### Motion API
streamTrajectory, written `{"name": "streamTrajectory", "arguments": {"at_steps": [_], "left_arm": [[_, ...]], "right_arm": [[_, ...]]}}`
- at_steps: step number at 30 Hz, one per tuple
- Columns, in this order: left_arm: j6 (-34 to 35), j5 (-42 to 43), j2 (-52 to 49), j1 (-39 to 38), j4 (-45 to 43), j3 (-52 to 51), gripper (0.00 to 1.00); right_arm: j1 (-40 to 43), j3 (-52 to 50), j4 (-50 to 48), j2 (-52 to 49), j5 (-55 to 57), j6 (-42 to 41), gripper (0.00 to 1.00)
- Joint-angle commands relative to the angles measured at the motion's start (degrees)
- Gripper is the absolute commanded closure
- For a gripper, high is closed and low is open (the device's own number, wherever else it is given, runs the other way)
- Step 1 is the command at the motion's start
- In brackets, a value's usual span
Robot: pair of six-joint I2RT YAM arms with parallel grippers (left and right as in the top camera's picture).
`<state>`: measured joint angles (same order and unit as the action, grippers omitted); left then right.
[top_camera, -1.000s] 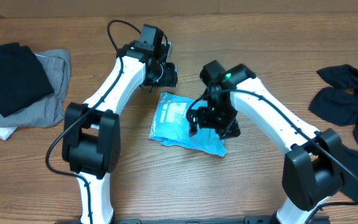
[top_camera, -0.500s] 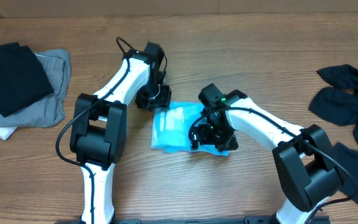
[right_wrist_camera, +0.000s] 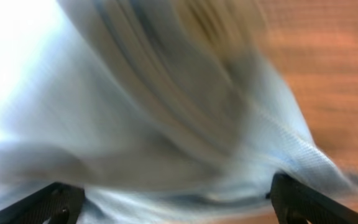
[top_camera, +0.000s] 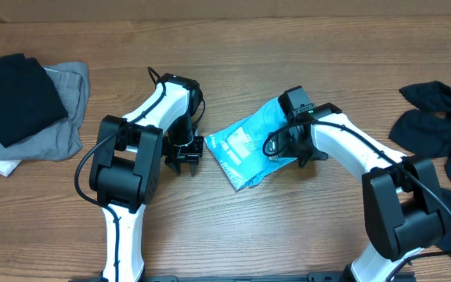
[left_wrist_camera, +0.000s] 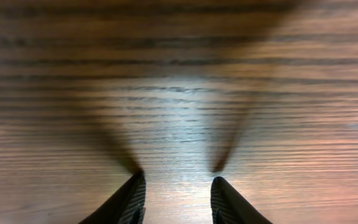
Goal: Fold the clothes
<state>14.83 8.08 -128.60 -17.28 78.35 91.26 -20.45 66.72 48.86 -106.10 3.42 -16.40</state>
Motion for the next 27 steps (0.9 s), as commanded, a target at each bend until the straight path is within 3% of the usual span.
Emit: {"name": "streamTrajectory", "arguments": {"at_steps": [1,6,9,14,16,22,27], "left_arm": [[0.4,1.8,3.5,-0.4,-1.1,0.3,0.63],[0.3,1.6,10.2,0.0,-8.8,4.0,0.59],[0.3,1.6,12.9,0.0,-18.6,4.7,0.43],[0.4,4.3,12.0,0.0,-30.8,4.7,0.42],[0.4,7.2,10.7,-0.1,-33.4,4.7,0.43],[0.3,9.9,5.8,-1.6,-34.9,4.7,0.43],[0.3,9.8,2.3,-3.0,-31.3,4.7,0.43]], "right_arm": [[0.0,2.5,4.1,2.1,2.8,1.4,0.0],[0.0,3.9,8.3,7.9,3.0,-1.8,0.0],[0.0,3.9,8.9,12.6,2.4,-6.3,0.0],[0.0,3.8,11.5,15.0,1.0,-13.5,0.0],[0.0,2.7,12.6,14.3,1.0,-16.5,0.07],[0.0,-1.7,11.0,11.3,1.0,-20.5,0.19],[0.6,-4.8,8.1,6.6,1.0,-21.4,0.21]]}}
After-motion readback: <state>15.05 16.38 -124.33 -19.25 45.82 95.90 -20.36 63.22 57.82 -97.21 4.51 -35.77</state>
